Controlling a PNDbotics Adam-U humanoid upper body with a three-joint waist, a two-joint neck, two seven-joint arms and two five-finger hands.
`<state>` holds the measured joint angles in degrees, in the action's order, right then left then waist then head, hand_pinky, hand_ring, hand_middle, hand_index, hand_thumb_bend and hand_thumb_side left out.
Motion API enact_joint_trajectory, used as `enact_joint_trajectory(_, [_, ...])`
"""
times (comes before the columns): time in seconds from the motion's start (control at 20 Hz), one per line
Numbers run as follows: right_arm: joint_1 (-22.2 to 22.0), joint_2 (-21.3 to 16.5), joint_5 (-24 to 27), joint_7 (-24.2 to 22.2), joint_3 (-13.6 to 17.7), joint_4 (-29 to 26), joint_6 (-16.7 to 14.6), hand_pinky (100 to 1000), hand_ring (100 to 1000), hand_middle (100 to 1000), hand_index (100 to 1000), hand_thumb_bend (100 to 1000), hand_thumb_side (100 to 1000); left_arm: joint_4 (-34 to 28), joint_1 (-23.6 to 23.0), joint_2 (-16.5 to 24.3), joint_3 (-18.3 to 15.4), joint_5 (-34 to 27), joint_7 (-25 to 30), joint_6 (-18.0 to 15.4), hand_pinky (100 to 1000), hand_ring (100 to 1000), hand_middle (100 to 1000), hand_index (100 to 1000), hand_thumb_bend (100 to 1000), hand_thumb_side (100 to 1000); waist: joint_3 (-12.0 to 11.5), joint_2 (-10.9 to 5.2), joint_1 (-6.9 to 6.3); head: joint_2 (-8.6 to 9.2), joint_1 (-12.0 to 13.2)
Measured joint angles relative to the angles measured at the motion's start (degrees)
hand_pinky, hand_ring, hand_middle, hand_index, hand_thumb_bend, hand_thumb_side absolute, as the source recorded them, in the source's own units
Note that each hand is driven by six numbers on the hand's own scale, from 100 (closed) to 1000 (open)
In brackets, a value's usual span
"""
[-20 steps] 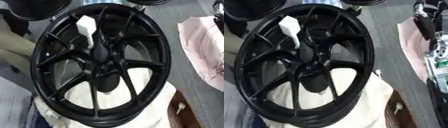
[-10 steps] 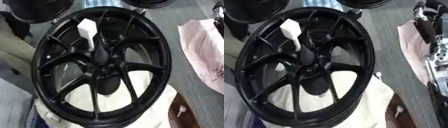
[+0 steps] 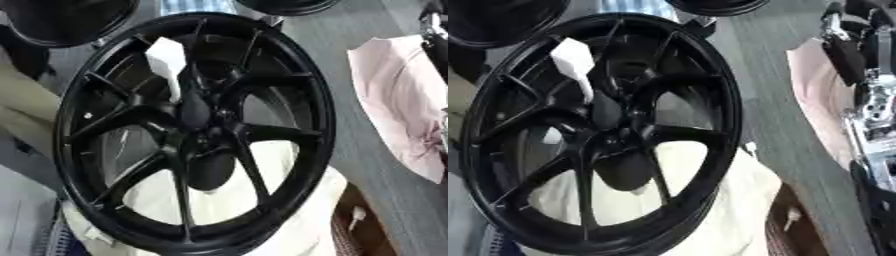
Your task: Pull the pin out of the wheel hub.
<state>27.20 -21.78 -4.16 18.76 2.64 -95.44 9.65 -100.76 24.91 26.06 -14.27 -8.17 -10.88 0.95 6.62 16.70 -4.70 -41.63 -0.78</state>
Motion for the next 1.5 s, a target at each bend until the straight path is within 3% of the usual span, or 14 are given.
enact_joint_trajectory(0.4, [-0.32,-0.89,-0.03,-0.09,0.11,-0.09,0.06,879,806,813,845,166,552,2.32,8.84,23.32,9.44,11.4,19.01,-6.56,765,724,717,810,563,801,0.05,0.0,-1.51,-0.03,-1.39])
enact_joint_trajectory(0.65, [-0.56,-1.77,-0.19,-0.3,0.11,-0.1,0.21,879,805,812,845,165,553,4.66,12.63,31.82,15.37,16.18,34.01,-11.74,784,740,732,823,491,815,0.06,0.0,-2.27,-0.03,-2.1])
enact_joint_trajectory(0.85, [-0.74,-2.3,-0.29,-0.39,0.1,-0.1,0.28,879,805,812,845,166,554,4.98,15.54,33.79,18.61,18.29,48.94,-13.84,790,748,737,828,468,818,-0.1,0.0,-2.54,0.0,-2.59])
enact_joint_trajectory(1.0, [-1.02,-2.35,-0.32,-0.55,0.1,-0.1,0.42,879,805,812,845,166,553,4.85,17.79,33.92,19.9,18.78,55.68,-14.38,791,750,738,829,464,816,-0.22,0.0,-2.59,0.29,-2.85])
enact_joint_trajectory(1.2, [-1.04,-2.67,-0.35,-0.65,0.08,-0.11,0.51,879,805,812,845,166,554,4.58,21.47,33.34,22.17,19.36,60.19,-14.65,790,750,738,829,467,809,-0.25,-0.01,-2.59,0.67,-2.89])
enact_joint_trajectory(1.5, [-1.08,-2.71,-0.36,-0.87,-0.22,-0.11,0.68,880,806,812,845,166,555,5.92,27.78,28.88,27.43,21.58,61.15,-14.57,788,751,739,830,471,803,-0.04,-0.02,-2.59,0.95,-2.84])
